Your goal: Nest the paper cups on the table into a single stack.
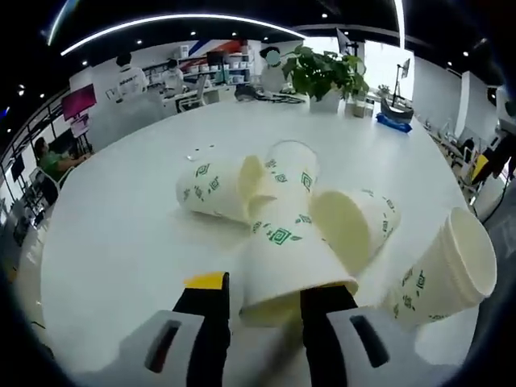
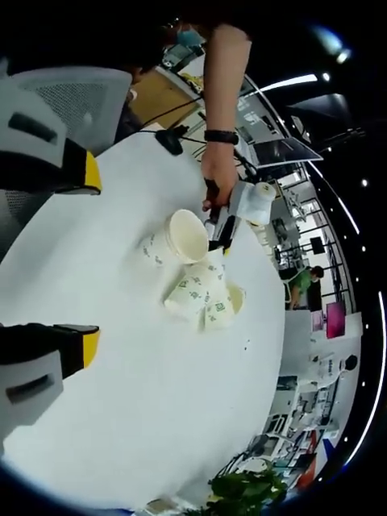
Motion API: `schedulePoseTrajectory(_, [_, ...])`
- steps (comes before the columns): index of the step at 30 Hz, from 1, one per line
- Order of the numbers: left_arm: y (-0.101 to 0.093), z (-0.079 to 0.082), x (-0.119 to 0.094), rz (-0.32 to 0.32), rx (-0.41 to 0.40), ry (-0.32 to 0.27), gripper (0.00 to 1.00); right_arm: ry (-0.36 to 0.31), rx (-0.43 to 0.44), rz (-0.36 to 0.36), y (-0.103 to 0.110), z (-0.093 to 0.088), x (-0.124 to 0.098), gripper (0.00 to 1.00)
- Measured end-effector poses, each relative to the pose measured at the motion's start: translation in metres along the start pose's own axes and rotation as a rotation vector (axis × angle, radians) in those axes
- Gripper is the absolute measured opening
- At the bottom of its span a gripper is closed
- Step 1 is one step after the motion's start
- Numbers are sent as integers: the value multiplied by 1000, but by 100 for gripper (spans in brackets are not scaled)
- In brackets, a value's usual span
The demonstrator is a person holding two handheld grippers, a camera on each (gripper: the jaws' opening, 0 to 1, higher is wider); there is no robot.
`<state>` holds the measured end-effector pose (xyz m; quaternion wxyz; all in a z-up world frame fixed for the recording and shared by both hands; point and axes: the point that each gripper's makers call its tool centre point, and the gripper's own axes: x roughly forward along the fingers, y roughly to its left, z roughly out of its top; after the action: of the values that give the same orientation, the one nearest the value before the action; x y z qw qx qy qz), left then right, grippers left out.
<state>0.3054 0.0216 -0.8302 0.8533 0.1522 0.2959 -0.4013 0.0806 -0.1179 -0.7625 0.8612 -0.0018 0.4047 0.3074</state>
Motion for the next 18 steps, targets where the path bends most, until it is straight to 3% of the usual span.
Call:
schedulePoseTrajectory(6, [4, -6, 1, 5, -11, 15, 3, 3, 2, 6, -1, 3, 1, 64])
schedulePoseTrajectory(18, [9, -10, -14, 21, -29, 22, 0, 5, -13, 16, 1, 5, 8, 63])
